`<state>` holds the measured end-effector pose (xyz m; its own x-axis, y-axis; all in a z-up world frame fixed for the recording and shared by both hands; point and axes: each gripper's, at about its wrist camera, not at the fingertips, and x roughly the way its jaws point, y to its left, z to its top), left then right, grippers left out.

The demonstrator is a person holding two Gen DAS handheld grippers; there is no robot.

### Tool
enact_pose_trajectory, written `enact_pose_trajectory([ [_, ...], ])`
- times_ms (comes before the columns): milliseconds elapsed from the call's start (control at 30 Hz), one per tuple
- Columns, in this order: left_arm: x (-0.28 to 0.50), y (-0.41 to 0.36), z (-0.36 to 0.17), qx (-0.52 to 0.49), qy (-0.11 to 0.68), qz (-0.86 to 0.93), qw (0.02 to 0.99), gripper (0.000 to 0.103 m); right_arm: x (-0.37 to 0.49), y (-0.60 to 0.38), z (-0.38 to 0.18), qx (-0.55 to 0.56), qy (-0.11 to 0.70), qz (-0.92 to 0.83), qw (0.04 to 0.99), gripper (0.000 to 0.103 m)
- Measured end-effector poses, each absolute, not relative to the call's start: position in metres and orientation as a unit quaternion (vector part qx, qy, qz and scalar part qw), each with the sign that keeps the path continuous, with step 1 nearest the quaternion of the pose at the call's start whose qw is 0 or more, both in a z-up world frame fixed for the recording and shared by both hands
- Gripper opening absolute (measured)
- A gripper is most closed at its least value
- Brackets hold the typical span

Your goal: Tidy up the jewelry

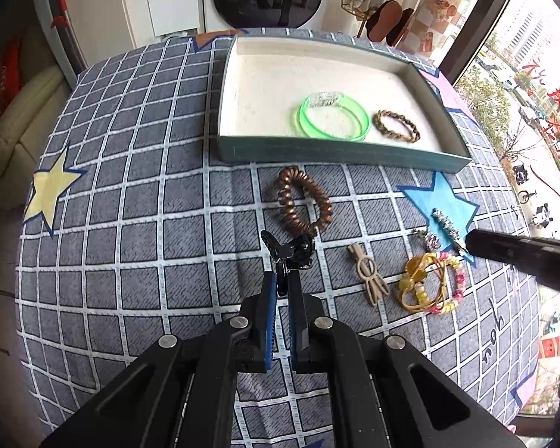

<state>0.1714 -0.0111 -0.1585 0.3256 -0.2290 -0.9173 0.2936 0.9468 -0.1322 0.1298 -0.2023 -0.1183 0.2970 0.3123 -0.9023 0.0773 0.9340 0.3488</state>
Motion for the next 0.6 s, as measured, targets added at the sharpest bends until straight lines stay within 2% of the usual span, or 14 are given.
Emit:
enact_pose_trajectory([
  [467, 0.167, -0.008, -0.159, 0.028, 0.562, -0.155, 0.812, 0.018, 0.131, -0.188, -0.161, 0.087, 0.641, 0.079, 0.759, 0.01],
  [500, 0.167, -0.007, -0.159, 0.027, 0.562, -0.154, 0.812, 0.018, 0.132, -0.187, -0.161, 0.083, 0.641, 0.08, 0.759, 0.013],
  [600, 0.166, -0.006, -0.158, 0.026, 0.563, -0.152, 0.812, 0.018, 0.135, -0.183, -0.162, 0.068, 0.641, 0.085, 0.759, 0.033],
])
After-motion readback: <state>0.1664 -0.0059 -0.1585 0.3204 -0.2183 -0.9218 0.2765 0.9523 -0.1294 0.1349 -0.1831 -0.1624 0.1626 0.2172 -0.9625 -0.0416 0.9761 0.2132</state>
